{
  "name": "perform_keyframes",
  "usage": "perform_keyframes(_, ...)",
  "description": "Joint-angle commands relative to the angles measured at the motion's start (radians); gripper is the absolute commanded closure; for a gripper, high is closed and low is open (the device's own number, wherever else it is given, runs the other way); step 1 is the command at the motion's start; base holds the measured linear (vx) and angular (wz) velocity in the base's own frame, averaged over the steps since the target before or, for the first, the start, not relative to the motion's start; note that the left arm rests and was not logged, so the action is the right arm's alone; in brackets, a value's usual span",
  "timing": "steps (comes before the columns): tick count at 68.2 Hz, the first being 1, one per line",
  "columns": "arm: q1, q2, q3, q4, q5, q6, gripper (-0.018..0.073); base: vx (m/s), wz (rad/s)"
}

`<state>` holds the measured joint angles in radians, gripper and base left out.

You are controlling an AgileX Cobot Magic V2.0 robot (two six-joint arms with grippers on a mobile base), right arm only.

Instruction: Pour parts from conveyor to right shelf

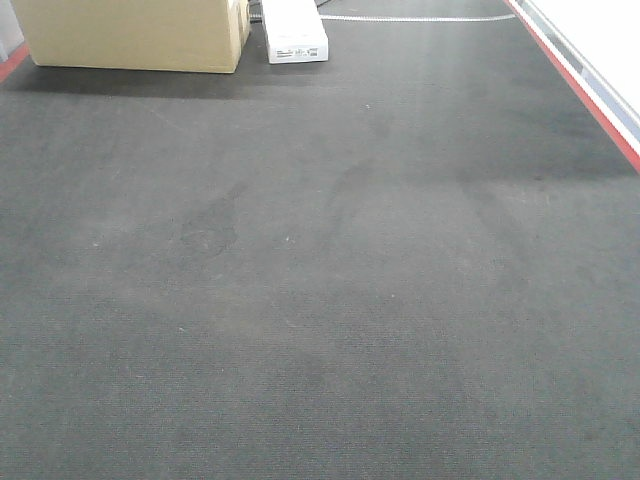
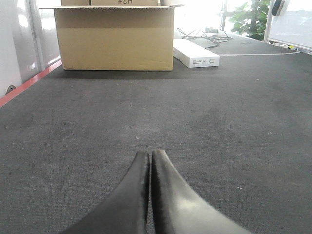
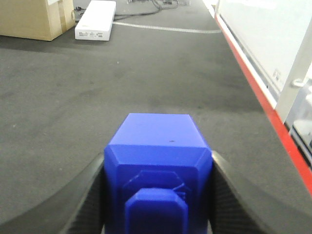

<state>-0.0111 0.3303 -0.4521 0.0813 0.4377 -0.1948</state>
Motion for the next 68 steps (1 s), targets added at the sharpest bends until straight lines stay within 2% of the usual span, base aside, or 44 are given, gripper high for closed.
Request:
perform_keyframes(1, -0.003, -0.045, 0.013, 0.019, -0.116, -0.039, 0.0568, 0.00, 0.00)
perform_keyframes(14, -0.003, -0.096, 0.074, 0.116, -0.212, -0.039, 0.0568, 0.00, 0.00)
perform_keyframes(35, -0.003, -0.096, 0.101, 0.115, -0.261, -0.039, 0.0568, 0.00, 0.00)
perform_keyframes(68, -0.003, -0.096, 0.101, 0.115, -0.258, -0.039, 0.0568, 0.00, 0.00)
